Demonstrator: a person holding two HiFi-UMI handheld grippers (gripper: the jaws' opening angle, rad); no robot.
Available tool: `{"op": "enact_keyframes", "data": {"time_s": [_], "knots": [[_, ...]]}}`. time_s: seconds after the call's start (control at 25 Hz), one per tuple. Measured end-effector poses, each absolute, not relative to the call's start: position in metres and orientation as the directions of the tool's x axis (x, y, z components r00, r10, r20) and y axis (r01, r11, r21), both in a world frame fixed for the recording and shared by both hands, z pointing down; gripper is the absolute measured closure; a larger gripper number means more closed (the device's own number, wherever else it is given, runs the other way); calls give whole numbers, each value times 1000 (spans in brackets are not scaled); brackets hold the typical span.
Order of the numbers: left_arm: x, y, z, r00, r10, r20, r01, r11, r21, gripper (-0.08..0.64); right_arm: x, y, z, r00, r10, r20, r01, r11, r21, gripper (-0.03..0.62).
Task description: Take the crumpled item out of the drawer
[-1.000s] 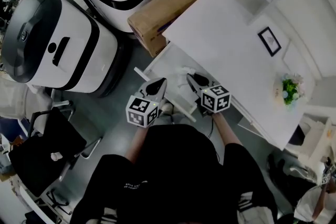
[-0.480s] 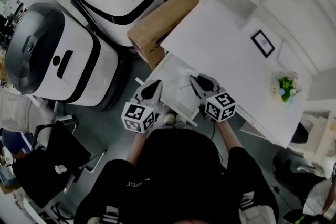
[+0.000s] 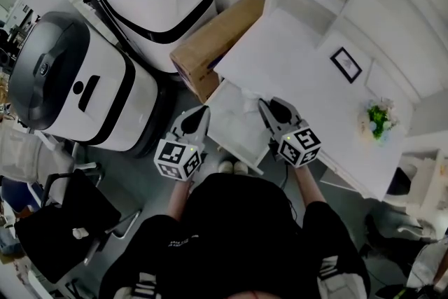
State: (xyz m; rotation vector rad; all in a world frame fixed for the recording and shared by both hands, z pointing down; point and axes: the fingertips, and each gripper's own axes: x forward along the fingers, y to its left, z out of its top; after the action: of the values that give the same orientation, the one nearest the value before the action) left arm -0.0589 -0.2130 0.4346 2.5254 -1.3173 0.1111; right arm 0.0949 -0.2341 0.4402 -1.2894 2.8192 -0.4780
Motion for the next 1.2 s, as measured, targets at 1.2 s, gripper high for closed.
{"op": "enact_keyframes", "data": {"time_s": [1.2], "knots": [[-101,-217,381,449,-891,66,-890,-438,129,563,123,-243,369,-551,-834,-43,-811,547,-210,554]]}}
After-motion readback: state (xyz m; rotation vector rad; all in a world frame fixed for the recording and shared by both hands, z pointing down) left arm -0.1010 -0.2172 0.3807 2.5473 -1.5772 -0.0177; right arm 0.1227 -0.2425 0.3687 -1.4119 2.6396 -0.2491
